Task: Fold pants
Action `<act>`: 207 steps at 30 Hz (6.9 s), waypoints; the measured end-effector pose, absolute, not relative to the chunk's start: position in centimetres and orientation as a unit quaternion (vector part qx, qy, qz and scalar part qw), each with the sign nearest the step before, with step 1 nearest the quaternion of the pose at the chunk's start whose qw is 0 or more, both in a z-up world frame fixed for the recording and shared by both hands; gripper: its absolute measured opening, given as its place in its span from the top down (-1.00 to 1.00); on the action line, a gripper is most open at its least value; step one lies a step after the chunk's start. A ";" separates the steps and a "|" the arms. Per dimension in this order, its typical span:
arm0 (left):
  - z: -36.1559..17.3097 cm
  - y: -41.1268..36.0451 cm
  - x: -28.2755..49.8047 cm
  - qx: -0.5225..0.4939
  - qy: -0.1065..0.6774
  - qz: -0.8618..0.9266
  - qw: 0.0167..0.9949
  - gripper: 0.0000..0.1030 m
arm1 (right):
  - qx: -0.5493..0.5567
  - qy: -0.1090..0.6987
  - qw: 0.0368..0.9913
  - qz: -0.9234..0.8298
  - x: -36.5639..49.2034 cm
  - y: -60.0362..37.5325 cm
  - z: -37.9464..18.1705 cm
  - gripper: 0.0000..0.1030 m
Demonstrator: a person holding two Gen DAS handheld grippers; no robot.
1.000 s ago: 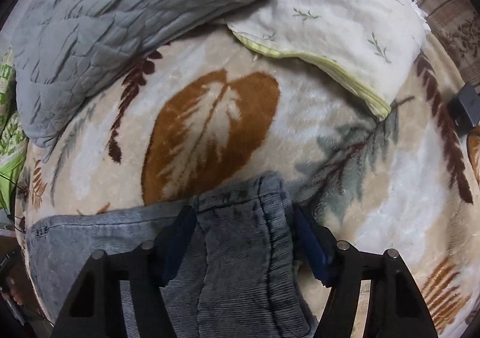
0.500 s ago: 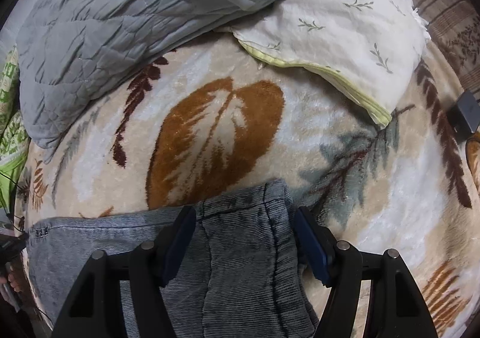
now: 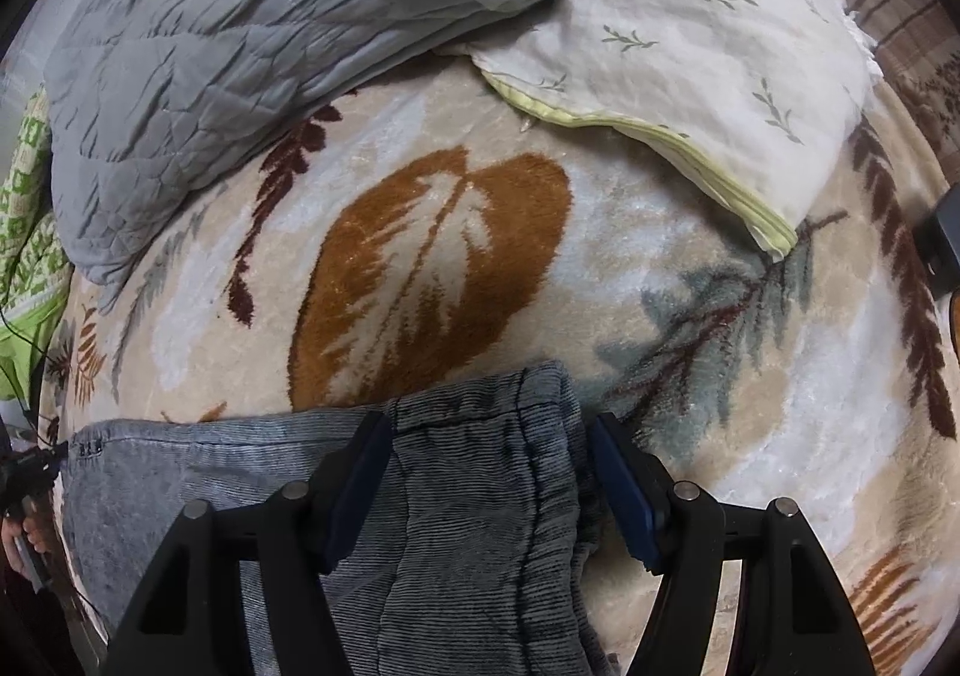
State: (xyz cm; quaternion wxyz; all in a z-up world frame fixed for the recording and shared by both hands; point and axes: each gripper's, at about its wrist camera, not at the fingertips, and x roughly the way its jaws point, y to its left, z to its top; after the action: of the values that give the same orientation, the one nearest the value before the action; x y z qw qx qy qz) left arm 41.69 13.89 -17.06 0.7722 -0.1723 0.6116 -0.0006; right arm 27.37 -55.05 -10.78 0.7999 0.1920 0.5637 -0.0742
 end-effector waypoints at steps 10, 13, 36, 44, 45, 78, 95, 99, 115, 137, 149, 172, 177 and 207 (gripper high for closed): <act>-16.4 12.7 41.1 -0.146 0.575 0.017 0.805 0.95 | 0.180 0.564 0.801 -0.083 29.1 -54.9 -11.8 -0.42; -15.4 12.7 40.8 -0.155 0.561 0.017 0.813 0.95 | 0.157 0.560 0.810 -0.073 29.5 -53.7 -11.7 -0.05; 0.7 18.5 23.9 -0.253 0.411 -0.118 0.868 0.95 | 0.218 0.315 0.923 -0.046 16.5 -52.3 4.5 0.54; -1.8 20.0 12.1 -0.243 0.417 -0.157 0.862 0.95 | 0.259 0.310 0.914 -0.031 4.4 -54.4 2.5 0.54; -2.3 20.0 11.2 -0.244 0.420 -0.161 0.859 0.95 | 0.257 0.319 0.911 -0.033 2.7 -54.6 1.6 0.54; -6.5 14.4 4.6 -0.140 0.455 -0.137 0.869 0.92 | 0.273 0.487 0.828 -0.051 3.7 -56.2 -7.5 -0.54; -15.1 7.0 7.9 -0.100 0.533 -0.139 0.829 0.92 | 0.162 0.470 0.865 -0.074 7.5 -53.9 -6.3 0.83; -15.5 7.0 7.7 -0.097 0.527 -0.138 0.833 0.92 | 0.175 0.478 0.855 -0.093 8.2 -54.5 -9.2 0.83; -14.1 7.9 7.5 -0.084 0.488 -0.133 0.858 0.64 | 0.160 0.415 0.894 -0.057 7.1 -45.1 -4.0 0.77; -14.7 8.8 6.0 -0.100 0.490 -0.097 0.860 0.37 | 0.114 0.438 0.883 0.123 9.5 -26.7 -9.9 0.76; -16.5 5.7 6.9 -0.054 0.504 -0.081 0.858 -0.45 | 0.104 0.479 0.855 0.166 5.2 -23.7 -11.5 0.75; -16.1 3.4 4.7 0.028 0.437 -0.072 0.896 -1.00 | 0.031 0.426 0.886 0.182 4.1 -22.2 -10.8 0.75; -13.7 5.1 4.1 0.033 0.378 -0.009 0.925 -1.00 | 0.014 0.391 0.891 0.229 2.9 -19.7 -9.6 0.74; -16.4 6.7 5.3 0.032 0.401 0.039 0.915 -1.00 | 0.028 0.373 0.886 0.272 2.6 -18.5 -9.6 0.73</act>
State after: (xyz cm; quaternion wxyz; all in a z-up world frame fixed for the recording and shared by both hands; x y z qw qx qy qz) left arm 5.34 6.65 -16.42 0.9146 0.0316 0.4012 0.0392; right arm 2.59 -18.46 -9.58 0.8865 0.0285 0.3733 0.2720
